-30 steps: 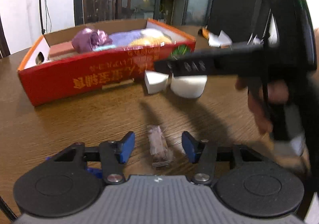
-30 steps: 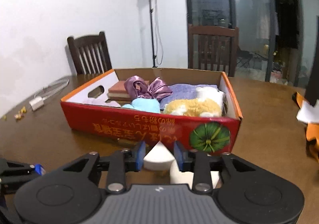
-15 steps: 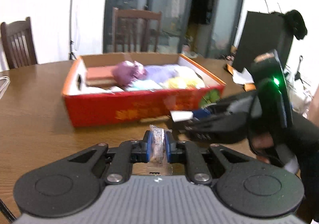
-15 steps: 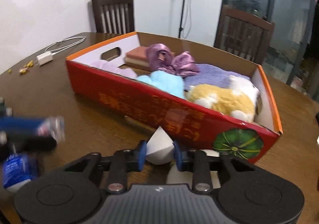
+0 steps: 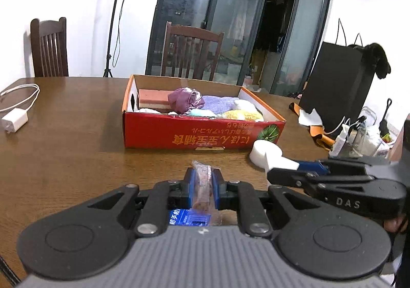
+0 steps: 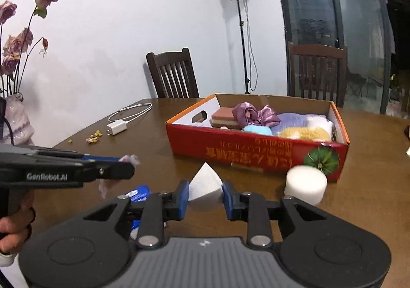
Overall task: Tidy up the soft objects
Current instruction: 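Carry the packet with the left gripper while the right gripper carries the wedge toward the box, then lower the packet and wedge into the box and open both grippers, then withdraw both grippers from the box toward the blue tissue pack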
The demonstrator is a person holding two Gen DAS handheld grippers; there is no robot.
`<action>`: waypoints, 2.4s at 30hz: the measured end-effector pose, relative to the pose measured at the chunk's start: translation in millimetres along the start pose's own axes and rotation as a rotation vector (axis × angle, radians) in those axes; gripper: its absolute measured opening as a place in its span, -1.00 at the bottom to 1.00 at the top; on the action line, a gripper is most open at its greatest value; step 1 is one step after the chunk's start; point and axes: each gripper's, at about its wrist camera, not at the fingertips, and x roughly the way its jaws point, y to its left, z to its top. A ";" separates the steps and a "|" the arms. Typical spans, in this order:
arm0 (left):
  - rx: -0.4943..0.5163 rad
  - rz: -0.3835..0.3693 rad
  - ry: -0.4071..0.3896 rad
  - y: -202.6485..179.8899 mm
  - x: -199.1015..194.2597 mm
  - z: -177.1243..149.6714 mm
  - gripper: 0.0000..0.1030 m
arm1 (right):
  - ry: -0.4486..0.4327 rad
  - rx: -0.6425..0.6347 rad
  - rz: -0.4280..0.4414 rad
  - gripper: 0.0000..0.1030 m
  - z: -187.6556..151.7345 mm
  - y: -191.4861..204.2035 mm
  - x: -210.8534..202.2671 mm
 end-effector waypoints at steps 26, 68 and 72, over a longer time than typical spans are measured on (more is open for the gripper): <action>-0.012 0.094 0.055 91.8 213.9 136.5 0.10 | 0.054 0.156 -0.046 -0.21 110.6 -54.7 257.2; 0.086 0.100 -0.139 7.3 -84.8 -46.7 0.98 | -0.127 0.019 -0.111 0.62 -40.5 14.6 -80.6; 0.008 0.063 -0.109 27.2 -64.7 -44.3 0.91 | -0.103 0.072 -0.056 0.56 -42.6 24.0 -67.6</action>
